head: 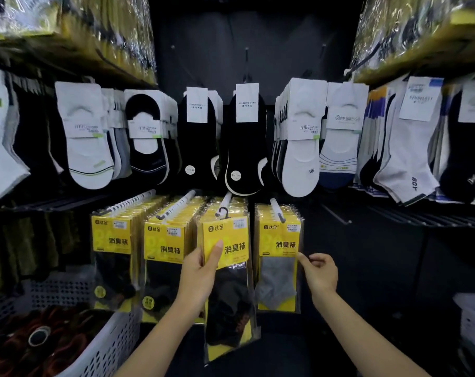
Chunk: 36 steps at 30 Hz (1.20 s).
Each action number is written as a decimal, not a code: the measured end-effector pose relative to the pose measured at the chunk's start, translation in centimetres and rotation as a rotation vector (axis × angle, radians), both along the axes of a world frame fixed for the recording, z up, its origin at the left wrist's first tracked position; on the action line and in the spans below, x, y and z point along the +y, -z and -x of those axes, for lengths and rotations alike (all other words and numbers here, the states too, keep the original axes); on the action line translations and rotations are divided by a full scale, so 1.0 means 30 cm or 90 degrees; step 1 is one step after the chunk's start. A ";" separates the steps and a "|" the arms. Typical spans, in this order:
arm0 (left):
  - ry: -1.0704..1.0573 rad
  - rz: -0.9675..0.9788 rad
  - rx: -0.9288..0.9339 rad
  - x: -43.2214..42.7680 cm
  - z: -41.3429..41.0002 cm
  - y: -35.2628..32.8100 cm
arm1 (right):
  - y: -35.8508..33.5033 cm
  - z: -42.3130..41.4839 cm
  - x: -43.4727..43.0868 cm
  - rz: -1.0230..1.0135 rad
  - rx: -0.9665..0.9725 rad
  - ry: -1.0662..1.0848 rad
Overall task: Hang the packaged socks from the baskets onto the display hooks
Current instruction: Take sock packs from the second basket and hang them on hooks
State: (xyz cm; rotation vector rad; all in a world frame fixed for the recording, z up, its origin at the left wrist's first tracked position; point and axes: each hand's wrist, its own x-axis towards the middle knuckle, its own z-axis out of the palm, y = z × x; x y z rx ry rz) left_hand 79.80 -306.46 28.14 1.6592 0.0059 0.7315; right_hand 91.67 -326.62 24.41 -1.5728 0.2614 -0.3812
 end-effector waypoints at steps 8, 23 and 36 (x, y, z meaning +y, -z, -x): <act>0.147 0.026 0.055 -0.132 -0.034 0.071 | -0.067 0.197 0.028 -0.067 -0.088 -0.423; 0.166 0.048 0.126 -0.268 -0.125 0.083 | -0.150 0.086 -0.004 0.008 -0.225 -0.249; 0.120 0.004 0.189 -0.222 -0.156 0.250 | 0.031 0.024 0.024 0.035 -0.082 -0.106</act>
